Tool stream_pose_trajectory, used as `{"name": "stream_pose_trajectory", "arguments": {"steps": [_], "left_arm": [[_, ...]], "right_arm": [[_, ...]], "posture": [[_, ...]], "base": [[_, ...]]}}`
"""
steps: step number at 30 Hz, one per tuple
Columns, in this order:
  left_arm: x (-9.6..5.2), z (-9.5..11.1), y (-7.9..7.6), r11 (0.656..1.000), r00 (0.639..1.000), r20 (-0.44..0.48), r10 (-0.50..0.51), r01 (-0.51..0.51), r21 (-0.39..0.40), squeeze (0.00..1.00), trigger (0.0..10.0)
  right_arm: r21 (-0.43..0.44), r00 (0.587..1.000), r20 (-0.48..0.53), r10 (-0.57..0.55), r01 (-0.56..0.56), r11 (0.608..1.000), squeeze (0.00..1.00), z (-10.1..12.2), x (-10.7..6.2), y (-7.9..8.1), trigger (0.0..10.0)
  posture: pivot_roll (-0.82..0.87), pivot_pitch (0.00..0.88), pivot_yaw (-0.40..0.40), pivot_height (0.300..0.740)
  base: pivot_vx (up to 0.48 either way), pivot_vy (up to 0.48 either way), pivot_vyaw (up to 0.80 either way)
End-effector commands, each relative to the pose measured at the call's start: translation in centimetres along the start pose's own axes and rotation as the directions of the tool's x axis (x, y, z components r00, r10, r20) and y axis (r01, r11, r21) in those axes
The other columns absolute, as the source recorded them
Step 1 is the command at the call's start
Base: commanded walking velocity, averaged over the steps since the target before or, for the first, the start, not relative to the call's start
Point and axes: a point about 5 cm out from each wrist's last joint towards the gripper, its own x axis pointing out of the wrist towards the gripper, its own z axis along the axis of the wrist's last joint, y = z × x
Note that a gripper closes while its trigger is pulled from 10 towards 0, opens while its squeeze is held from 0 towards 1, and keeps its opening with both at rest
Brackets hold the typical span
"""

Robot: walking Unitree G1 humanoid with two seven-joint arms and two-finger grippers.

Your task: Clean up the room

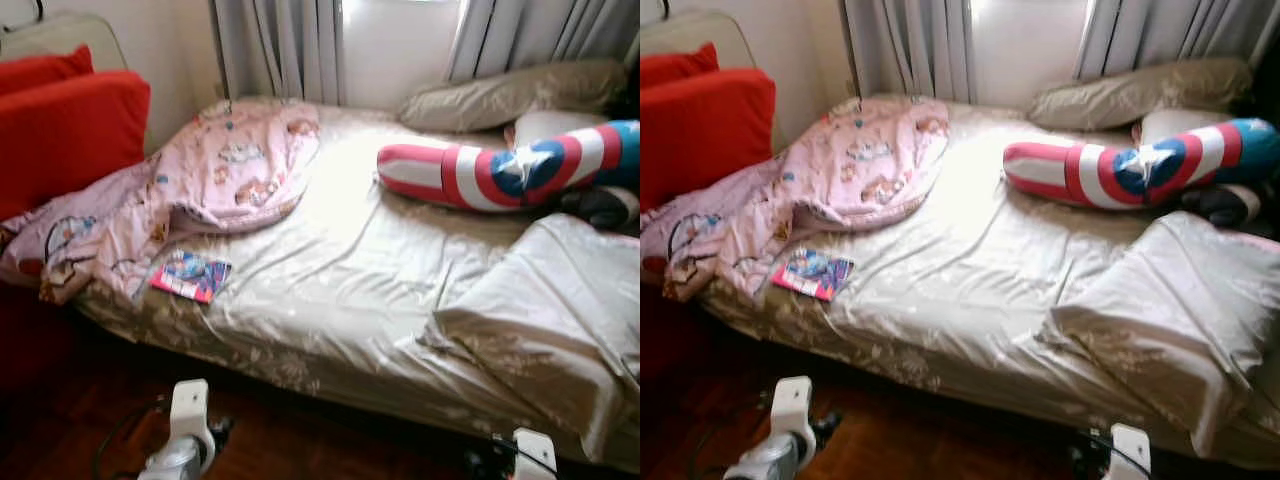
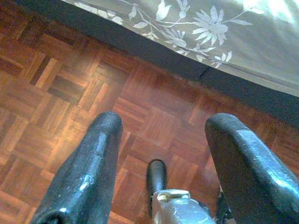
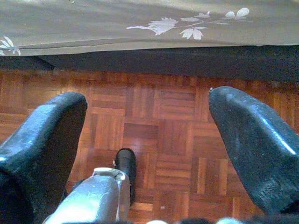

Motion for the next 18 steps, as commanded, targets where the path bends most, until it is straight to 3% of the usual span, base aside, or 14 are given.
{"name": "stream_pose_trajectory", "arguments": {"steps": [1, 6, 8, 15, 18], "left_arm": [[-0.02, 0.14, 0.31, 1.000, 1.000, 0.004, 0.005, -0.005, 0.007, 0.00, 10.0], [-0.02, 0.13, 0.30, 1.000, 1.000, 0.004, 0.005, -0.005, 0.006, 0.00, 10.0], [-0.01, 0.13, 0.30, 1.000, 1.000, 0.001, 0.004, -0.004, 0.016, 0.00, 10.0], [-0.01, 0.19, 0.30, 1.000, 1.000, 0.003, 0.000, 0.000, 0.016, 0.00, 10.0], [-0.01, 0.20, 0.31, 1.000, 1.000, 0.003, 0.000, 0.000, 0.017, 0.00, 10.0]], "right_arm": [[0.010, 1.000, 0.011, -0.001, 0.001, 1.000, 0.00, 0.30, 0.12, 0.20, 10.0], [0.011, 1.000, 0.002, -0.003, 0.003, 1.000, 0.00, 0.22, 0.12, 0.18, 10.0], [0.009, 1.000, -0.007, 0.002, -0.002, 1.000, 0.00, 0.15, 0.13, 0.20, 10.0], [-0.001, 1.000, -0.014, 0.005, -0.005, 1.000, 0.00, 0.16, 0.15, 0.24, 10.0], [-0.014, 1.000, -0.009, 0.009, -0.009, 1.000, 0.00, 0.24, 0.15, 0.25, 10.0]], "posture": [[0.07, 0.000, -0.028, 0.740], [0.07, 0.000, -0.028, 0.740], [0.07, 0.000, -0.028, 0.740], [0.07, 0.000, -0.025, 0.740], [0.07, 0.000, -0.025, 0.740]], "base": [[0.000, 0.000, 0.00], [0.000, 0.000, 0.00], [0.000, 0.000, -0.67], [0.287, 0.000, -0.76], [0.317, 0.000, 0.00]]}}
